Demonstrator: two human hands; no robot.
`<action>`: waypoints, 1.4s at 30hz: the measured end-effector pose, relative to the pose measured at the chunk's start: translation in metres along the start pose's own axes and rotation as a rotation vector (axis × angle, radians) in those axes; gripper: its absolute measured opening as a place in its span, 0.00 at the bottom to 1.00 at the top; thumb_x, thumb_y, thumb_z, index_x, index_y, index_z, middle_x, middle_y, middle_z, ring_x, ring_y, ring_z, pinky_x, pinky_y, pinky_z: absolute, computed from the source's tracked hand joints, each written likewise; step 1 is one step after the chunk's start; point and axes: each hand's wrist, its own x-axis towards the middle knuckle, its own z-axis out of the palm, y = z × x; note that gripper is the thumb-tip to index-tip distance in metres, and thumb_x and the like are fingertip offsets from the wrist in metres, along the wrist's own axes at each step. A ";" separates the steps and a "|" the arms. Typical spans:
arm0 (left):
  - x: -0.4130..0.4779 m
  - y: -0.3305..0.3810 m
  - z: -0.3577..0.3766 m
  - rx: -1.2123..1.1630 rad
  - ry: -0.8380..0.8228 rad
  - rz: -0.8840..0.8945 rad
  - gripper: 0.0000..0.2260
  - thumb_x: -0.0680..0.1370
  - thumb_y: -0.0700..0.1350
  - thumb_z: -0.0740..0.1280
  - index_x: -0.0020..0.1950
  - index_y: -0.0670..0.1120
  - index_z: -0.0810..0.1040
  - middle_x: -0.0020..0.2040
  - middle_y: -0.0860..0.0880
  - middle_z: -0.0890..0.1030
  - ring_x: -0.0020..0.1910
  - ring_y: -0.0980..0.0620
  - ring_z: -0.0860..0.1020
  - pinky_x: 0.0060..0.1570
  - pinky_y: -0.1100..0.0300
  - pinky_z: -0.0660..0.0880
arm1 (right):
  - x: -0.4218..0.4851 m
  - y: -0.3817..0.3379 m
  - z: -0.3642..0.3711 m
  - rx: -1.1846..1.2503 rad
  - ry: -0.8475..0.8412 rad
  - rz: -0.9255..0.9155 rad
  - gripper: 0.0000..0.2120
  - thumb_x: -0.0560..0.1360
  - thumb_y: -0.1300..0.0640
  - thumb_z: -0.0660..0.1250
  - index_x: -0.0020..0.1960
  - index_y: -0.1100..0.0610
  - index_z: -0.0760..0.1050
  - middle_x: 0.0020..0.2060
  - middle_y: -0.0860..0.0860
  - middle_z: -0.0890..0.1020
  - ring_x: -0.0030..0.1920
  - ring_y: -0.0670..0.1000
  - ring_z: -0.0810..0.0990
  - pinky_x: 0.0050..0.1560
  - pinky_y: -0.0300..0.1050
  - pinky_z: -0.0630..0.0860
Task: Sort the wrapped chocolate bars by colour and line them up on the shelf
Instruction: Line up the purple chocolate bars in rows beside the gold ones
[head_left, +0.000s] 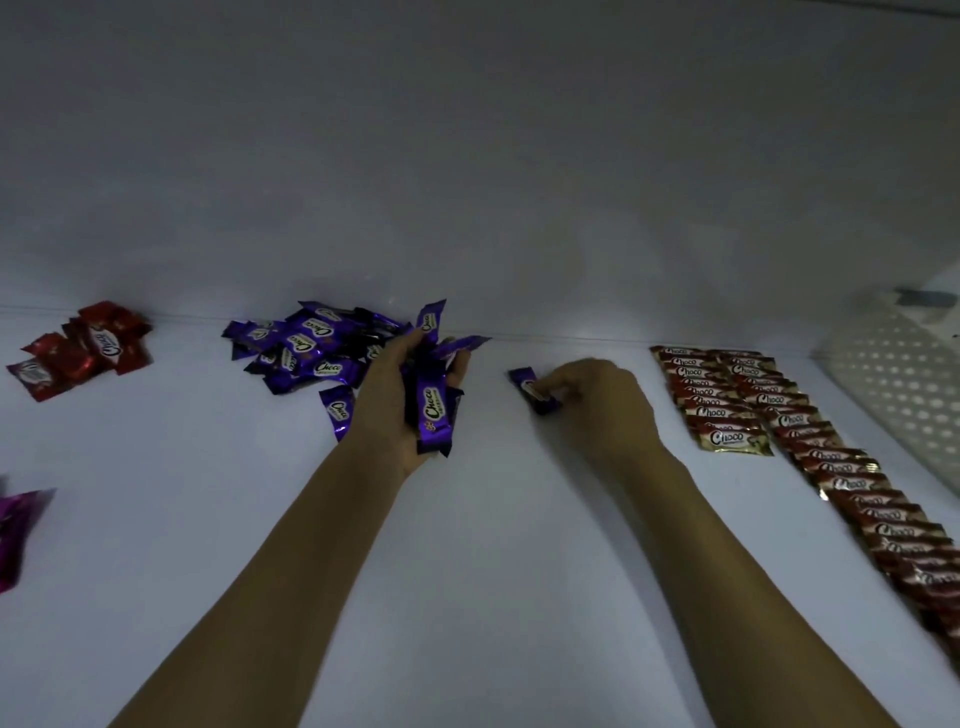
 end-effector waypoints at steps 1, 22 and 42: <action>0.000 0.000 0.000 0.012 -0.009 -0.004 0.07 0.80 0.44 0.62 0.44 0.42 0.74 0.32 0.45 0.79 0.29 0.52 0.78 0.25 0.67 0.74 | 0.000 0.003 0.000 -0.050 -0.030 0.031 0.14 0.73 0.65 0.65 0.51 0.50 0.83 0.52 0.50 0.82 0.48 0.51 0.80 0.47 0.41 0.75; 0.003 -0.004 -0.004 0.141 -0.027 -0.009 0.07 0.80 0.47 0.62 0.51 0.44 0.75 0.37 0.49 0.80 0.26 0.57 0.77 0.24 0.68 0.73 | 0.011 0.003 -0.015 -0.557 -0.083 0.025 0.17 0.78 0.59 0.55 0.63 0.53 0.75 0.58 0.54 0.75 0.57 0.56 0.75 0.49 0.45 0.67; 0.004 -0.004 -0.006 0.074 -0.006 0.056 0.06 0.80 0.47 0.62 0.50 0.46 0.75 0.40 0.49 0.79 0.27 0.59 0.77 0.24 0.69 0.72 | 0.031 -0.034 0.053 -0.208 -0.023 -0.174 0.12 0.77 0.50 0.62 0.51 0.56 0.78 0.48 0.55 0.77 0.51 0.56 0.73 0.49 0.48 0.69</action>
